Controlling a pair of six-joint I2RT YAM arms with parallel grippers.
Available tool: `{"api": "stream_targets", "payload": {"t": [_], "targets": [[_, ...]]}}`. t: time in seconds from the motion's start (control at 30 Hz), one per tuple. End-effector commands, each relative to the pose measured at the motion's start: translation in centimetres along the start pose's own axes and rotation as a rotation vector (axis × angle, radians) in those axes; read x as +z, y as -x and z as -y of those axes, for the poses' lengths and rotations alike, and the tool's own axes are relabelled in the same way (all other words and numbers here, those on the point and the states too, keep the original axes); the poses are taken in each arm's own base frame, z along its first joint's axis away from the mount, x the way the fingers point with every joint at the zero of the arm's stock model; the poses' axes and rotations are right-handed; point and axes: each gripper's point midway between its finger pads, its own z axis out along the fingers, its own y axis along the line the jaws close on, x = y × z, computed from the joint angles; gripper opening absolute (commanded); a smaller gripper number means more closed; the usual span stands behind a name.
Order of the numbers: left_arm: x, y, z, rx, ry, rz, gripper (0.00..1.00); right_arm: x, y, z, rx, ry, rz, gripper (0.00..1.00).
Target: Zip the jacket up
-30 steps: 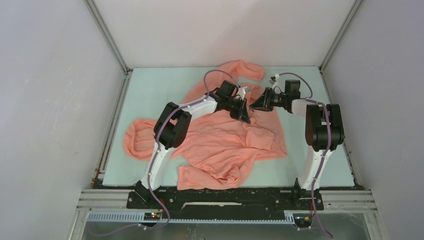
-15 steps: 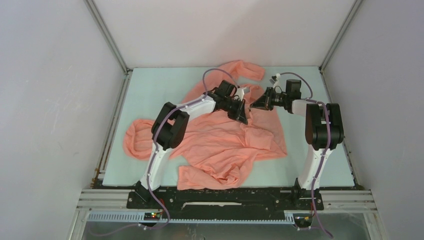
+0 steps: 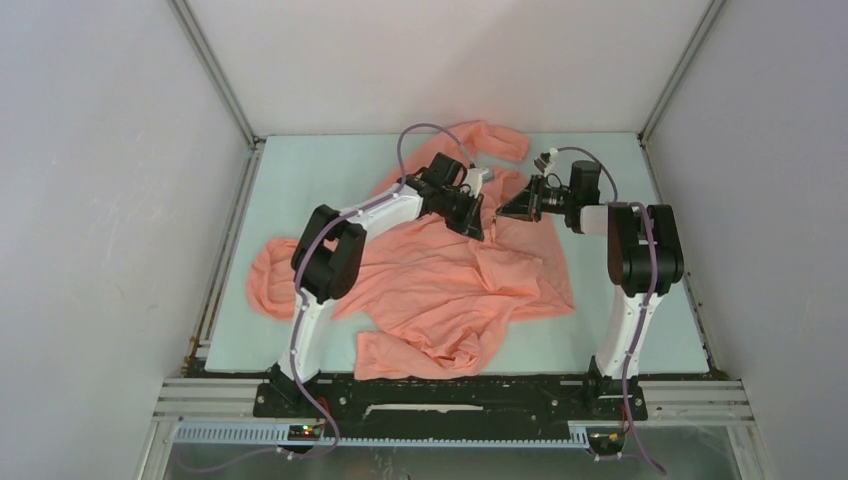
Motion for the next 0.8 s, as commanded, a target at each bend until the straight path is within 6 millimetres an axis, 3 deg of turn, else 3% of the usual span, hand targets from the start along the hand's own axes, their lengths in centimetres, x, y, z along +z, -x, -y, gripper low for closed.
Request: {"api": "stream_targets", "payload": {"t": [0.0,0.17,0.27,0.4,0.5,0.67,0.77], "targets": [[-4.0,3.5,2.0,0.167,0.012,0.140,0.00,0.1,-0.1,-2.1,-0.058,0.101,-0.022,0.00],[-4.9,3.2,2.4,0.271,0.011,0.140,0.00,0.3,-0.2,-3.2,-0.097,0.153,-0.020,0.00],[-5.0,3.6,4.7,0.291,-0.056,0.154,0.00,1.0,-0.5,-3.8,-0.140,0.170,-0.031,0.00],[-5.5,4.6,9.2,0.367,-0.078,0.173,0.00,1.8,-0.1,-4.1,-0.197,0.158,0.000,0.00],[-6.1,4.9,11.0,0.347,-0.131,0.230,0.00,2.3,0.5,-4.0,-0.207,0.148,0.037,0.00],[-6.5,6.9,11.1,0.330,-0.094,0.219,0.00,3.7,-0.2,-4.8,-0.200,0.181,0.029,0.00],[-6.7,5.9,9.9,0.301,-0.043,0.173,0.00,3.3,0.3,-6.3,-0.175,0.244,0.054,0.00]]}}
